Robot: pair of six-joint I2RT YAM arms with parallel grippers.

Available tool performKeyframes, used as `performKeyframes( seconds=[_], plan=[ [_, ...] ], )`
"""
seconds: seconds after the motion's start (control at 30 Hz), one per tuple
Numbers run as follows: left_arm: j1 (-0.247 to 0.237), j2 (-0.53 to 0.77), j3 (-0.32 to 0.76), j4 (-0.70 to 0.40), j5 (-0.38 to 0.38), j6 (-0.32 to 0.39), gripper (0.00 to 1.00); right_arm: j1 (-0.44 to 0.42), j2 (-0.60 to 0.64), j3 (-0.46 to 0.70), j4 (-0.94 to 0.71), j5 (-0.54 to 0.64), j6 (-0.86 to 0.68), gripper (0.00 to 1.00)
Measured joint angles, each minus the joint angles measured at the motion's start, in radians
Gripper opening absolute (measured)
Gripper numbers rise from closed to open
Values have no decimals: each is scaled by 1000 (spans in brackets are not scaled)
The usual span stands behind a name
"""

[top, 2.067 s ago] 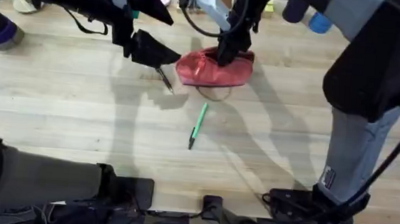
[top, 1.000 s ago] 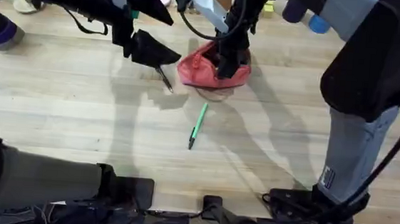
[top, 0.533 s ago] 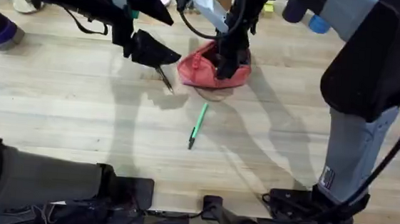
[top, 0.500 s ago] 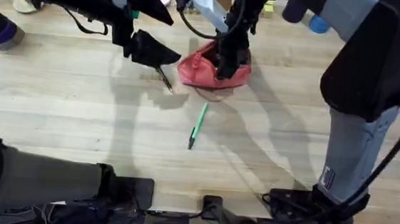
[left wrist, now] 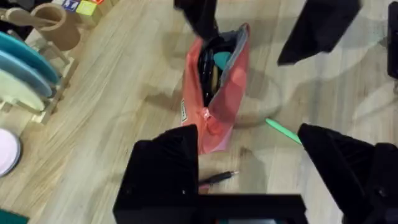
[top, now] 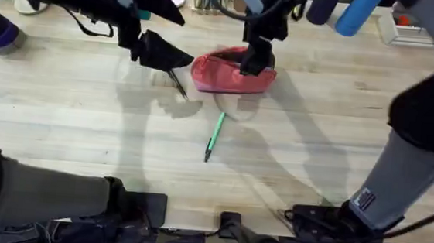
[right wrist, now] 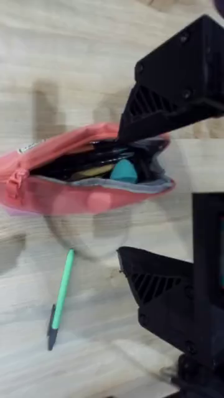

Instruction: Unzip the bag, pick up the pens from the table one at a time and place them inside, then zip the bag closed.

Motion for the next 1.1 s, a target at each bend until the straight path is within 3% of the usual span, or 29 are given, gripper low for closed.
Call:
performKeyframes(
  seconds=[0.13,0.37,0.57,0.83,1.1],
  plan=[
    [28,0,0,0,0,-12,994,-10,-43,0,-1,-1,66,996],
    [93,0,0,0,-7,-94,995,-61,-107,0,4,-3,210,996],
    [114,0,0,6,-92,-238,996,-82,-182,0,6,-3,293,996],
    [114,0,0,7,-227,-514,995,-82,-221,0,7,-4,355,996],
    [114,0,0,-11,-217,-584,993,-81,-221,0,7,-4,399,995]
  ],
)
